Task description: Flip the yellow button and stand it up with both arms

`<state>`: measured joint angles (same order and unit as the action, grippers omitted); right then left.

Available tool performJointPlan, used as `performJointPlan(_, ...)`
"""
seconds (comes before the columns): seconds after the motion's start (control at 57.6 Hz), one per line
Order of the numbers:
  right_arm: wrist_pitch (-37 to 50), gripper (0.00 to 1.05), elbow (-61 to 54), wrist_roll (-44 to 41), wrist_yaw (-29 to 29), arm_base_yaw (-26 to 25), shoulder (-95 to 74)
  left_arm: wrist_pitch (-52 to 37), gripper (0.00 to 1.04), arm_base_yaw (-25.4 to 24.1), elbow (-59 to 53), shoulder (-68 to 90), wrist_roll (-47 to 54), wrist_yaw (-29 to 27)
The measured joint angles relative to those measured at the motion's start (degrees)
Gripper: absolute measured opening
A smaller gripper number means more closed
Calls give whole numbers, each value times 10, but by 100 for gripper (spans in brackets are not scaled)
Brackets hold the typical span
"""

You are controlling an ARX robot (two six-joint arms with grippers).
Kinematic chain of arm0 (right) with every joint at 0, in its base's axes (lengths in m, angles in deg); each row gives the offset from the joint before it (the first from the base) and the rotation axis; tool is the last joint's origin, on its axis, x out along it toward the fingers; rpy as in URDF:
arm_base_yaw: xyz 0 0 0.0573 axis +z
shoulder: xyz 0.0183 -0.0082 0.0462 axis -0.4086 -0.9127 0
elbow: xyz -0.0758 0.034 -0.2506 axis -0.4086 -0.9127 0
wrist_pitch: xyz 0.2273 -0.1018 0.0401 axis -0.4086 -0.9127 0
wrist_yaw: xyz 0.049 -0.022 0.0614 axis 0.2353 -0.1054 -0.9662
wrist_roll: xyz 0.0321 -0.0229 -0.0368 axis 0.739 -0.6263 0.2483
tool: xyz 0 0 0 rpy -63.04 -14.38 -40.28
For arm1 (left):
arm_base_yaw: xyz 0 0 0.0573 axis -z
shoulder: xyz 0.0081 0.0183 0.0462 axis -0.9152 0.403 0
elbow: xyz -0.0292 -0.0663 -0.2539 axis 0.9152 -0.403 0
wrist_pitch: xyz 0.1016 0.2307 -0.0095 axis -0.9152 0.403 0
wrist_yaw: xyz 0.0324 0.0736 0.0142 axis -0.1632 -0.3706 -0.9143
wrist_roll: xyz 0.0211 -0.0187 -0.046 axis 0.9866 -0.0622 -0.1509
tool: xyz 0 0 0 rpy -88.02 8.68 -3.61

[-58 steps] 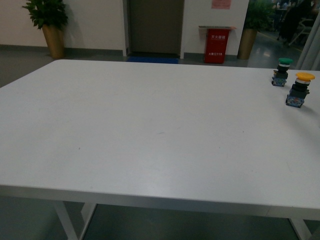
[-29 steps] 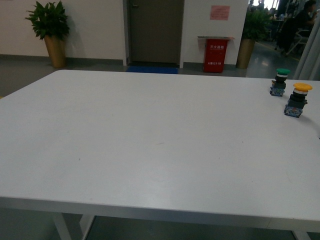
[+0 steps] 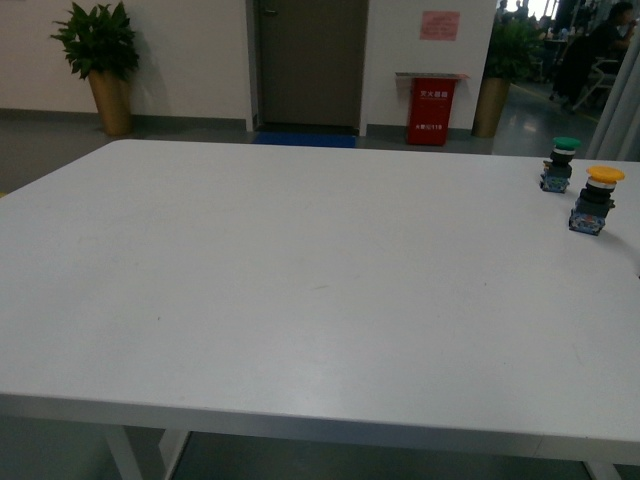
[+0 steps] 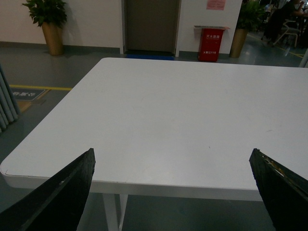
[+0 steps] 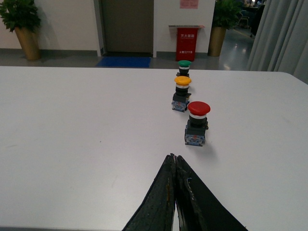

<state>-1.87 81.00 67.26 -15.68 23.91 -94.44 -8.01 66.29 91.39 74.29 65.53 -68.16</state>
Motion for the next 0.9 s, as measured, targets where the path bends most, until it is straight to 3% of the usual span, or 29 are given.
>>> performJointPlan(0.712, -73, 3, -45, 0, 0, 0, 126, 0, 99, 0, 0, 0, 0, 0)
performJointPlan(0.817, -168, 3, -44, 0, 0, 0, 200, 0, 99, 0, 0, 0, 0, 0)
performJointPlan(0.903, -173, 3, -44, 0, 0, 0, 224, 0, 99, 0, 0, 0, 0, 0)
